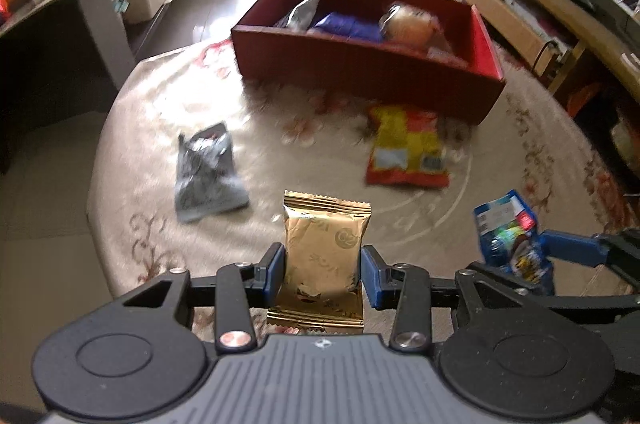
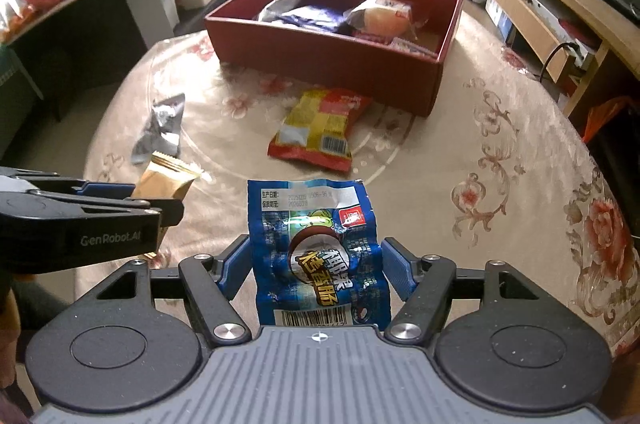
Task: Organize snacks
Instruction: 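Carry the gold packet and blue-white packet over the red box with both grippers, then open both grippers to drop the gold and blue-white packets into the box, then withdraw both tools from the box toward the remaining table snacks, then grasp the silver foil packet with the left gripper while the right grasps the Trolli bag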
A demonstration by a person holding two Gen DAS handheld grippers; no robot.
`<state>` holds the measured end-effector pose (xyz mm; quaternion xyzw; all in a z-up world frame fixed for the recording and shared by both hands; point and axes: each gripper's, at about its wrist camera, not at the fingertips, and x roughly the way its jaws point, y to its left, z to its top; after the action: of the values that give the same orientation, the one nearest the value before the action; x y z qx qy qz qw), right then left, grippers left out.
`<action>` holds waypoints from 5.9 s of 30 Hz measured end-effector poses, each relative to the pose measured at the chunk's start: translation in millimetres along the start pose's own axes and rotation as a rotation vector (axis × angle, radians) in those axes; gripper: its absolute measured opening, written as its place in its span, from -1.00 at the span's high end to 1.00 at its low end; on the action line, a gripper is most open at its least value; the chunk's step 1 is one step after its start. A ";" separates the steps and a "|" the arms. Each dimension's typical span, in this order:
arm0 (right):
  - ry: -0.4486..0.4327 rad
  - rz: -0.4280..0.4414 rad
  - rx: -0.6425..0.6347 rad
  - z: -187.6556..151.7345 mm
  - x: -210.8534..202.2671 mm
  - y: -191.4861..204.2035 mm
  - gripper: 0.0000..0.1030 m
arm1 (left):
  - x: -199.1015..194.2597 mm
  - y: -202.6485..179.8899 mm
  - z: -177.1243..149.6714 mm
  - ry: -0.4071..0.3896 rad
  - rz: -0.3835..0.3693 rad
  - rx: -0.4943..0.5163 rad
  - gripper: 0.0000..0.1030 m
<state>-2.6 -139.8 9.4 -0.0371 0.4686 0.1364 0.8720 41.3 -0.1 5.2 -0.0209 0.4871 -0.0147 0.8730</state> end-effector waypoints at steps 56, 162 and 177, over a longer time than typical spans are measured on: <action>-0.143 -0.052 0.223 170.4 78.8 -79.1 -0.46 | 97.4 -15.1 196.6 -0.099 -0.041 -0.102 0.19; 0.034 -0.020 0.017 105.4 86.0 5.1 -0.66 | 111.5 94.0 73.4 0.072 0.143 -0.313 -0.11; 0.106 -0.037 0.086 98.7 104.5 -11.8 -0.68 | 84.9 81.5 51.6 0.078 0.006 -0.272 -0.16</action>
<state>135.0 -110.8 -22.7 -0.0153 0.5190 0.0978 0.8490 130.3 78.5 -44.0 -0.1368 0.5181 0.0533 0.8426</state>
